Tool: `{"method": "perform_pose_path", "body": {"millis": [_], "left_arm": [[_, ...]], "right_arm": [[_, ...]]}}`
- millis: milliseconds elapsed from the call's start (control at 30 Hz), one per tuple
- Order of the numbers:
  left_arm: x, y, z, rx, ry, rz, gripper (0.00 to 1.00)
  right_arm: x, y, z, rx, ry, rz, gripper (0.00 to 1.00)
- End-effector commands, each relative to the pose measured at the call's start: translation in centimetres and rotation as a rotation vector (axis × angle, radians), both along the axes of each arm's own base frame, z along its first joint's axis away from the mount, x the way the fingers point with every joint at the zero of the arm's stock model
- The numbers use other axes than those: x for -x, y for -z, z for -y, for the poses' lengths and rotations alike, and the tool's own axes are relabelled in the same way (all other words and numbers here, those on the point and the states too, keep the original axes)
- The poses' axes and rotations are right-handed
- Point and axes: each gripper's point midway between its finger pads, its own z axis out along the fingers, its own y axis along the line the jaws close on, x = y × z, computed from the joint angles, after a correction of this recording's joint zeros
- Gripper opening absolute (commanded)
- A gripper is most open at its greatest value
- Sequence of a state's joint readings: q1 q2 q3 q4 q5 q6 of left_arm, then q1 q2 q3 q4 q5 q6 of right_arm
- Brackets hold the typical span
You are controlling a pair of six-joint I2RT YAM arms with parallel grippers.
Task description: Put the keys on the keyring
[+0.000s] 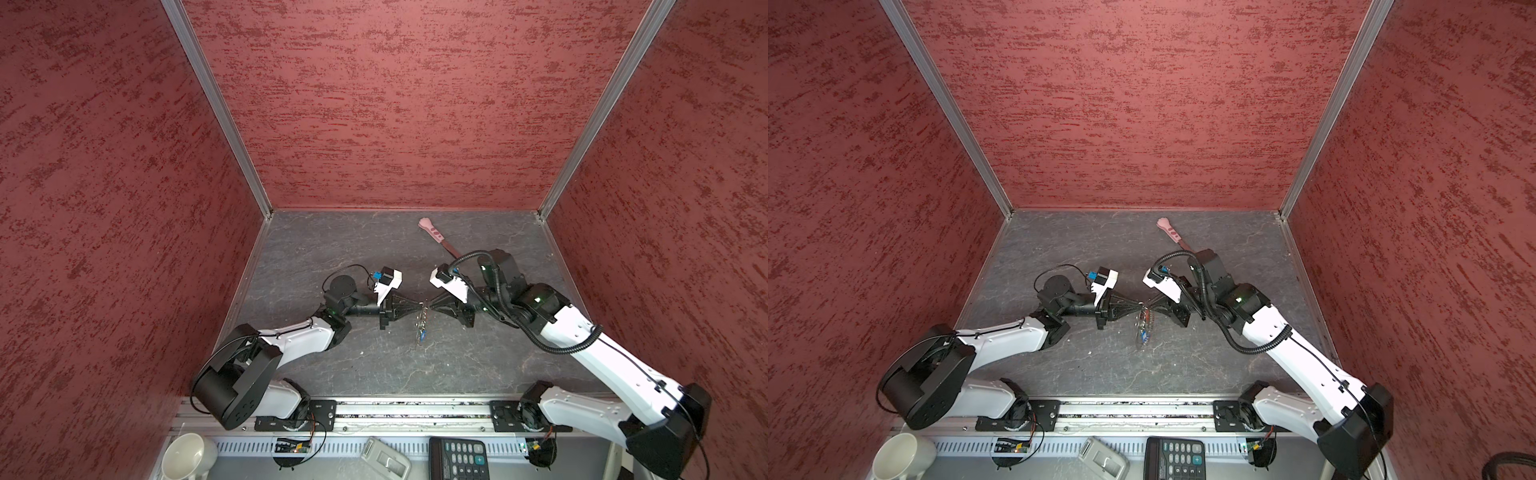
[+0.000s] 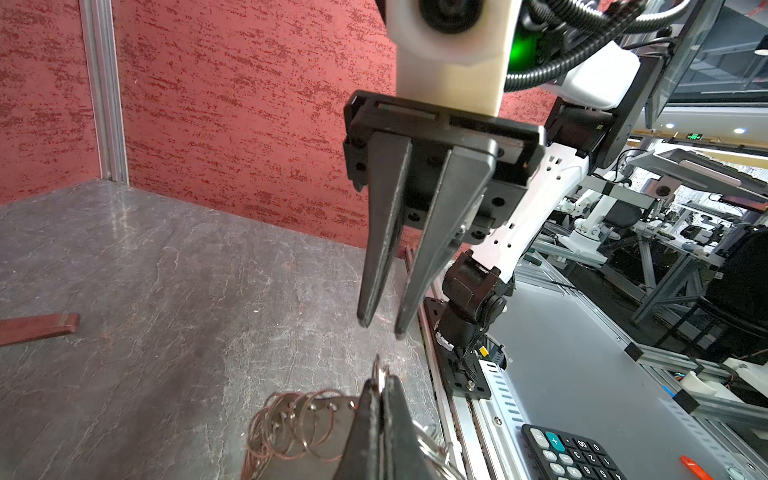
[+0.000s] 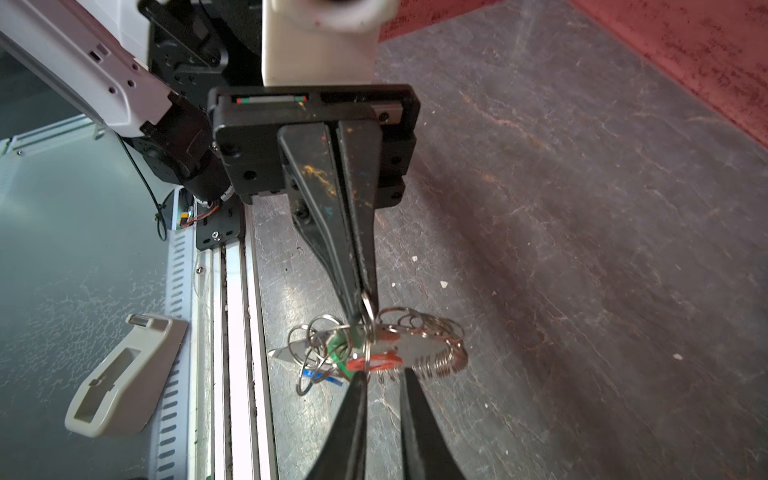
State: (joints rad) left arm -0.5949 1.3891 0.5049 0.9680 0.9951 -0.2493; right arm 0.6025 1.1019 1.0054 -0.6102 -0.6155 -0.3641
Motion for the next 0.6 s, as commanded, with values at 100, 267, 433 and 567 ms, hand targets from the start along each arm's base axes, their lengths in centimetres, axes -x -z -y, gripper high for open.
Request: {"method": "perform_pose_path", "body": {"millis": [100, 267, 433, 567], "left_arm": [[0.48, -1.16, -0.22, 0.052, 0.024, 0.039, 0.00], [0.55, -1.22, -0.27, 0.062, 0.024, 0.043, 0.00], [0.69, -1.40, -0.30, 0.073, 0.028, 0.050, 0.00], [0.85, -1.67, -0.36, 0.082, 0.033, 0.057, 0.00]], "right_arm": [[0.64, -1.91, -1.01, -0.159, -0.065, -0.007, 0.19], [0.82, -1.98, -1.21, -0.186, -0.076, -0.022, 0.19], [0.96, -2.11, -1.38, -0.211, -0.082, -0.030, 0.19], [0.86, -1.51, -1.45, -0.203, -0.079, -0.047, 0.19]]}}
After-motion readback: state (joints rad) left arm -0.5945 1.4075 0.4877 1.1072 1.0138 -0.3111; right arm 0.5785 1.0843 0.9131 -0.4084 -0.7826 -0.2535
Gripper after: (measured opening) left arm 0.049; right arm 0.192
